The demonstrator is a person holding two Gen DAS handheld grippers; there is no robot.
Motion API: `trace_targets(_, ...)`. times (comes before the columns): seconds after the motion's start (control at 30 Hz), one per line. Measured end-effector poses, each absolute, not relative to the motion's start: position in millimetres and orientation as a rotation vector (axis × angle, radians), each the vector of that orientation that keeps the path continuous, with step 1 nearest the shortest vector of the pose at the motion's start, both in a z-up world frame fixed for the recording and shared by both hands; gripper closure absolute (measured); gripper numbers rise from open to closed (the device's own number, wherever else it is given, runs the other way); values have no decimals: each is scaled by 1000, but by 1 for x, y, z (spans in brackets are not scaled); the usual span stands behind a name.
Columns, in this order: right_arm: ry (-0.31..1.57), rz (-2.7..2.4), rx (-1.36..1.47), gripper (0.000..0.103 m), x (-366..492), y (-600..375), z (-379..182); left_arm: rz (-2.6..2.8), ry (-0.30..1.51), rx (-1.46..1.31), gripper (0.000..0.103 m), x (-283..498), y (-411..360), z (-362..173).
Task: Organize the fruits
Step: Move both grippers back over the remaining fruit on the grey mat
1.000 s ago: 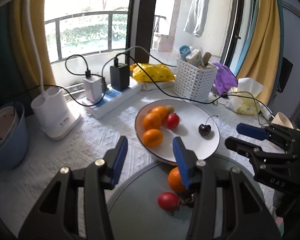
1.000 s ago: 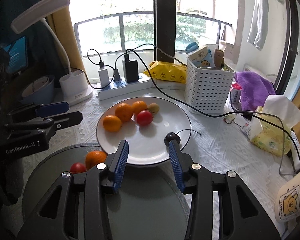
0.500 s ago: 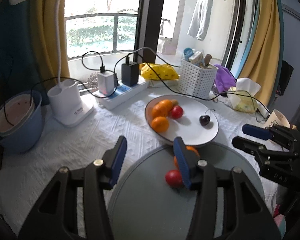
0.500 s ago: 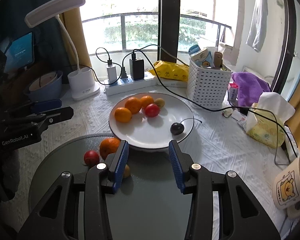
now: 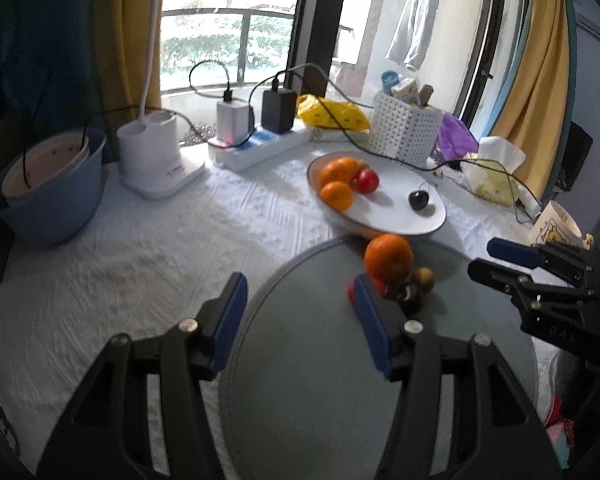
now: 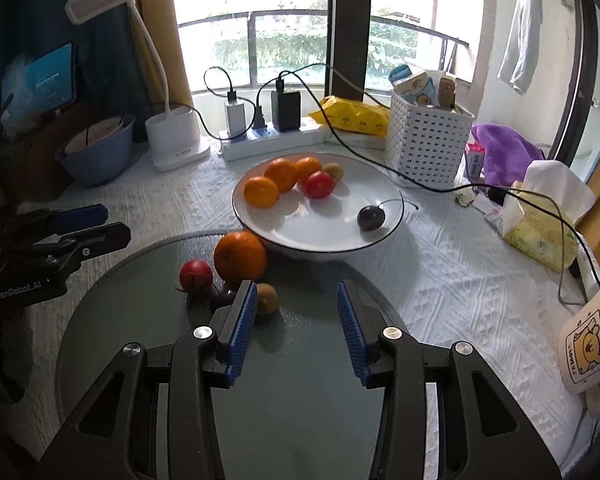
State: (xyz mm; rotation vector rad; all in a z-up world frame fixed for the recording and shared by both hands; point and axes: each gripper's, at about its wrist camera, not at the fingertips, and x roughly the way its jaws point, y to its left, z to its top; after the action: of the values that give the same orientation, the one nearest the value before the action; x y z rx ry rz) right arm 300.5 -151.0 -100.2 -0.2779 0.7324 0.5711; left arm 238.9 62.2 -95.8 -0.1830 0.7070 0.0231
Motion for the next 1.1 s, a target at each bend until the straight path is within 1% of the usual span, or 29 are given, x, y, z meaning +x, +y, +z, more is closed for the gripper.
trace_targets(0.47, 807, 567, -311, 59, 308, -133, -132, 40, 742, -229, 46, 239, 79, -115)
trace_targets(0.9, 807, 559, -333, 59, 320, -120, -135, 38, 764, -243, 46, 245, 84, -123)
trace_targets(0.93, 811, 564, -323, 60, 322, -121, -136, 37, 765, -241, 46, 245, 83, -124)
trace_targets(1.07, 844, 596, -270, 75, 329, -124, -141, 31, 772, -229, 46, 247, 80, -124)
trace_targets(1.1, 851, 602, -267, 77, 330, -123, -142, 29, 774, -226, 46, 247, 79, -124)
